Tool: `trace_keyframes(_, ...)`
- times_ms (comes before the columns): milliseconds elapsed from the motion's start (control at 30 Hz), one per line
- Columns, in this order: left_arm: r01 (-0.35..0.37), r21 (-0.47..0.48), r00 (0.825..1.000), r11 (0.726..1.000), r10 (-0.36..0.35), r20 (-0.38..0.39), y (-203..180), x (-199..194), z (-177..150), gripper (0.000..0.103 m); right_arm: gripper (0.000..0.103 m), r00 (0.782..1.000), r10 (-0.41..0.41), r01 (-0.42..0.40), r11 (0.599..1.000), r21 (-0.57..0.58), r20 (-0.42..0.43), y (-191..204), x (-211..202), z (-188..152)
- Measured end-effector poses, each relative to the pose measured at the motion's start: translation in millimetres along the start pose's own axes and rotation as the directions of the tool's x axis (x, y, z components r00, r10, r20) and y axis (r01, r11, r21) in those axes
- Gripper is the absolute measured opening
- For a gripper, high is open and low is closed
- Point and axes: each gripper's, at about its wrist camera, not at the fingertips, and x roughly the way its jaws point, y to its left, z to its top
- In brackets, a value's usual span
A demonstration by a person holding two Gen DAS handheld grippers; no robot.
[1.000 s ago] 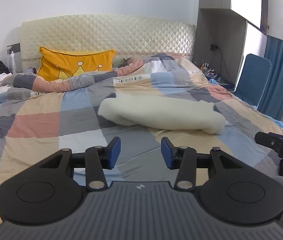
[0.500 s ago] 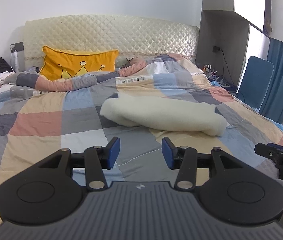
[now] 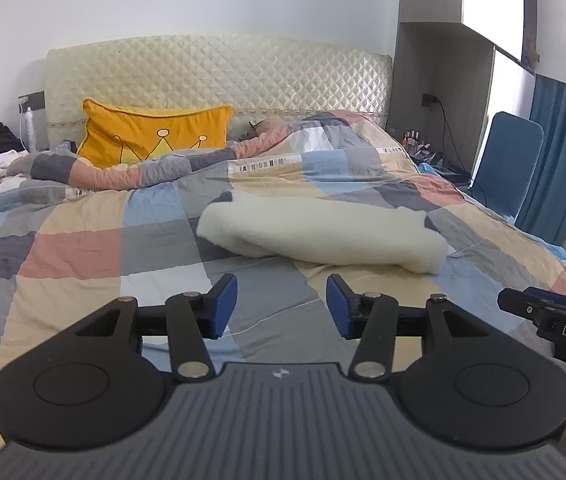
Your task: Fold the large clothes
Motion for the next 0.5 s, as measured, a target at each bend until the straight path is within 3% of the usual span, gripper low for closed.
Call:
trace_keyframes(100,-0.005,-0.002,1.000,1.000,0.005,0.002,-1,-1,0,0.063,0.046,1.000,0.001,-0.001,1.000,-0.002,0.001,0,0,1)
trace_keyframes(267,-0.036,-0.013,0.999,0.999,0.036,0.021,-1,-6,2,0.095,0.047,1.000,-0.005,0.005,1.000,-0.006,0.005,1,-1,1)
trace_keyframes(400,-0.037,-0.023,0.999,0.999,0.038,0.020,0,-8,5,0.100,0.059,1.000,-0.004,0.004,1.000,-0.019,0.003,3,-2,4)
trace_keyframes(500,-0.062,-0.001,0.998,0.998,0.062,0.026,-2,-12,5,0.102,0.078,1.000,-0.006,0.006,1.000,-0.020,0.008,3,-4,6)
